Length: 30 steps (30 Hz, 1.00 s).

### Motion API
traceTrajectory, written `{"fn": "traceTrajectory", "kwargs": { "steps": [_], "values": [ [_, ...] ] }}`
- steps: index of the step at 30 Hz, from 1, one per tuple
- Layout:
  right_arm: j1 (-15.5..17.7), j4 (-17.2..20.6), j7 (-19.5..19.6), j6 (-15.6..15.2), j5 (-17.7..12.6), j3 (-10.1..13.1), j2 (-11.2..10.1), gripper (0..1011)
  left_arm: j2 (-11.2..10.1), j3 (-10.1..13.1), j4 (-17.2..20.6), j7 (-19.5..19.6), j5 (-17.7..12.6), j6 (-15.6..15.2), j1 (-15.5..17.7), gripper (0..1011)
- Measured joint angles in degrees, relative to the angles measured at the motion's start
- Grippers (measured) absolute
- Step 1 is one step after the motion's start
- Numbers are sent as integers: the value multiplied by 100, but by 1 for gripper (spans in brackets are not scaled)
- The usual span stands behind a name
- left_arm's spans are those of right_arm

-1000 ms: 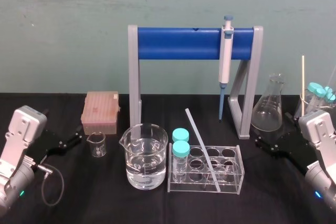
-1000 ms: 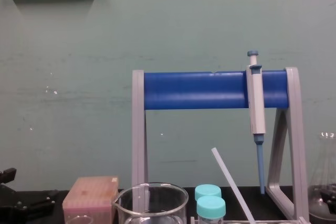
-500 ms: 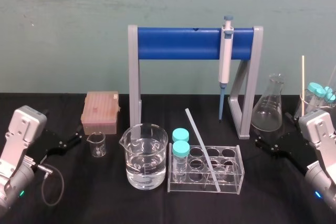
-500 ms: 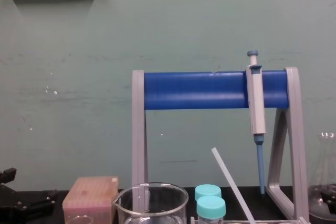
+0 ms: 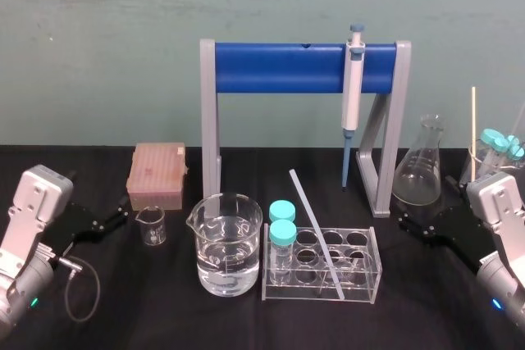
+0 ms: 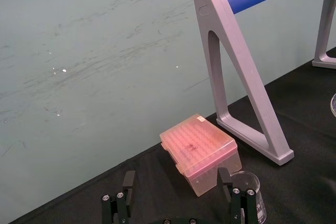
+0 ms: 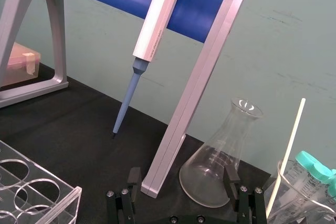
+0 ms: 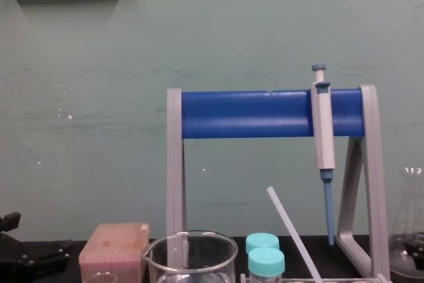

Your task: Pick up the stirring rod with one hand, then place it down.

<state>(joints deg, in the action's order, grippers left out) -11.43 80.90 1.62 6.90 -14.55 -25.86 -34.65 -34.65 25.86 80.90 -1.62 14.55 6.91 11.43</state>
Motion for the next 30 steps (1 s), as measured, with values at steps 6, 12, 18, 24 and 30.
{"fn": "traceTrajectory", "kwargs": {
  "steps": [6, 12, 18, 24, 30],
  "values": [
    [0, 0, 0, 0, 0, 0, 0, 1003, 0, 0, 0, 0, 0, 0, 0, 1000],
    [0, -1, -9, -1, -1, 4, 1, 1003, 0, 0, 0, 0, 0, 0, 0, 1000],
    [88, 88, -392, -122, -279, 131, -11, 1003, 0, 0, 0, 0, 0, 0, 0, 1000],
    [323, 587, -1228, -468, -1255, 464, -48, 1003, 0, 0, 0, 0, 0, 0, 0, 1000],
    [399, 1117, -1946, -929, -1919, 596, -90, 1003, 0, 0, 0, 0, 0, 0, 0, 1000]
  ]
}}
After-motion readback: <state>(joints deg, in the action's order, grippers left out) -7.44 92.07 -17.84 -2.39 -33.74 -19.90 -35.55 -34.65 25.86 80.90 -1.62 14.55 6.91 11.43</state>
